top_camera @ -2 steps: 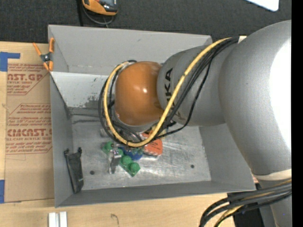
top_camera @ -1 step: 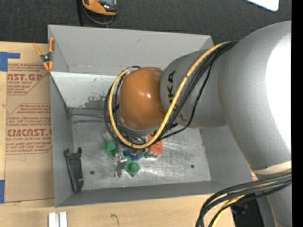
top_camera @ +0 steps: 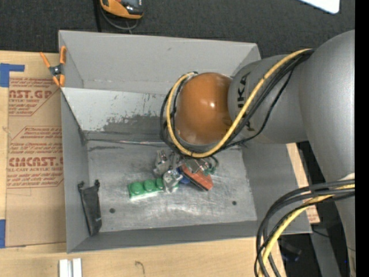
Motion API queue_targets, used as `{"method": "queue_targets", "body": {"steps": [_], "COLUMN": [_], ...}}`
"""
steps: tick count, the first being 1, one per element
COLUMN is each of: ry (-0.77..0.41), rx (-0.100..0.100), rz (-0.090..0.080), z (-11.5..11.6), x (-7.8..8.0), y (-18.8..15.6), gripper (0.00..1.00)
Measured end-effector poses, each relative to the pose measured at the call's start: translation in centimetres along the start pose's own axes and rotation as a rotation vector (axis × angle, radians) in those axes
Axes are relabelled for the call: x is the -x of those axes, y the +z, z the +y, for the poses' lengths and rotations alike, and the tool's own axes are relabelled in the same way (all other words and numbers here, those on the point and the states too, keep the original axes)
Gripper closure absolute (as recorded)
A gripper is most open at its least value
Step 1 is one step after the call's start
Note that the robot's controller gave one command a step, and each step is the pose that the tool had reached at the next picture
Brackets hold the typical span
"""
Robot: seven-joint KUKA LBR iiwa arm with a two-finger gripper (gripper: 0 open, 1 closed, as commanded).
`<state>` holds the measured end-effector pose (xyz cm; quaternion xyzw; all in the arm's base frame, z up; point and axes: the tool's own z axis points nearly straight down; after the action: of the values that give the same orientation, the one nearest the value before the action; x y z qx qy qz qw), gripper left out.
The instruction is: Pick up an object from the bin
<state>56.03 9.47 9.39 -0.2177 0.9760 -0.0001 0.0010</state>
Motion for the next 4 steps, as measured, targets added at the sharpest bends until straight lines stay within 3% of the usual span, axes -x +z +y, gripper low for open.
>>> {"method": "queue_targets", "body": {"steps": [1,2,3,4], "ry": [0.0,-0.26,-0.326,-0.326], "rx": [0.0,0.002,0.0,0.002], "rz": [0.0,0.002,-0.004,-0.002], "z": [0.0,0.0,-0.1,-0.1], "x": [0.0,-2.1,-2.5,-2.5], "y": [0.0,-17.2,-22.0,-22.0], "gripper": [1.0,1.0,0.0,0.0]}}
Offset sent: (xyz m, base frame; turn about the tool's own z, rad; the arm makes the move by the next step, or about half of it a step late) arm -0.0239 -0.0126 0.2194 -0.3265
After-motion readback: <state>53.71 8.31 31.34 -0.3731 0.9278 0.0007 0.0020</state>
